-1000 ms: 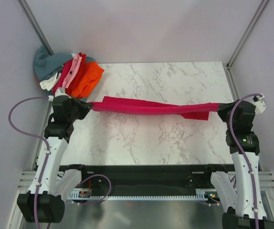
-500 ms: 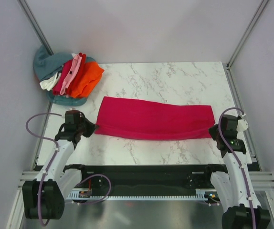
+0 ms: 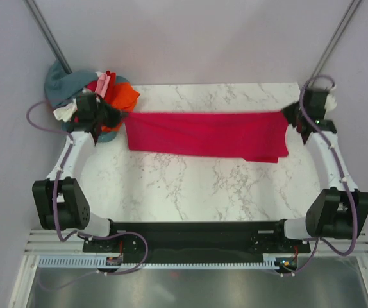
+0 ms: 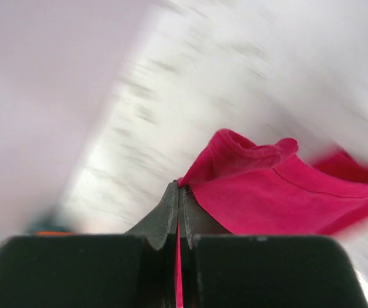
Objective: Fold and stack the t-shirts
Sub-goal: Fold the tshirt
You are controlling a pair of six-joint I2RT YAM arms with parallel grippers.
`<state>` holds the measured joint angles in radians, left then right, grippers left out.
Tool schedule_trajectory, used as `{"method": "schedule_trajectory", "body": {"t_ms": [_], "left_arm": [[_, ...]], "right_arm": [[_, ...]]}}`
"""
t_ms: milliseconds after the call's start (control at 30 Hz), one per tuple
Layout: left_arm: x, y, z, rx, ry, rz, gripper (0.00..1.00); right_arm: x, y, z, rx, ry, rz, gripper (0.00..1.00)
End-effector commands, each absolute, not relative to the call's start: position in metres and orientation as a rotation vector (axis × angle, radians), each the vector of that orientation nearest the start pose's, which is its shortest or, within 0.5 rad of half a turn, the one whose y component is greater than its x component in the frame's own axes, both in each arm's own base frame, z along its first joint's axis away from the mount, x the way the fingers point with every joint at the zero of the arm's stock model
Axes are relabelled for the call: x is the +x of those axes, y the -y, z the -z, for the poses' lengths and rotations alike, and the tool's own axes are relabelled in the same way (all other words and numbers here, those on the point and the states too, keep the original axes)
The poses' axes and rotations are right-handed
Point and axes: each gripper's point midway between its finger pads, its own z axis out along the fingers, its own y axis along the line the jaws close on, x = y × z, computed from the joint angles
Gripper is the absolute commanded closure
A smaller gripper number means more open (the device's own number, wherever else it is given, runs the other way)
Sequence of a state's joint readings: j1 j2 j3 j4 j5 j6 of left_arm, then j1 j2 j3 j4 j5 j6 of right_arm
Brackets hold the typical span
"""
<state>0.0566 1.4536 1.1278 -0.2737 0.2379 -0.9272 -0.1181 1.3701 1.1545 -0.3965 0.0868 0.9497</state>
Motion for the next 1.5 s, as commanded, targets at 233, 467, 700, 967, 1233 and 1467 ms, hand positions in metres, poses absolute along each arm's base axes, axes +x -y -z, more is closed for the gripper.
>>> {"method": "schedule_trajectory", "body": {"t_ms": [233,467,700,967,1233,1467], "left_arm": [[0.415,0.031,-0.316,-0.809,-1.813,0.786,0.98],[0.354,0.032,-0.176,-0.870,-2.031,0.680,0.98],[0.278,0.032,-0.059,-1.031,-2.203,0.566,0.98],[0.248,0.030,-0.036,-1.094,-2.201,0.527,0.98],[0.235,0.033,-0.039,-1.100,-2.204,0.543,0.88],[0.249,0.030,-0.100,-0.942,-2.114,0.543,0.20]], "right_arm": [[0.399,0.027,-0.356,0.918,-1.592,-0.519,1.00],[0.331,0.027,-0.189,1.056,-1.831,-0.371,1.00],[0.256,0.029,-0.071,1.166,-1.977,-0.221,1.00],[0.223,0.037,-0.056,1.199,-1.988,-0.123,1.00],[0.213,0.037,-0.070,1.254,-1.954,-0.131,0.44],[0.241,0.043,-0.137,1.072,-1.860,-0.152,0.20]]}}
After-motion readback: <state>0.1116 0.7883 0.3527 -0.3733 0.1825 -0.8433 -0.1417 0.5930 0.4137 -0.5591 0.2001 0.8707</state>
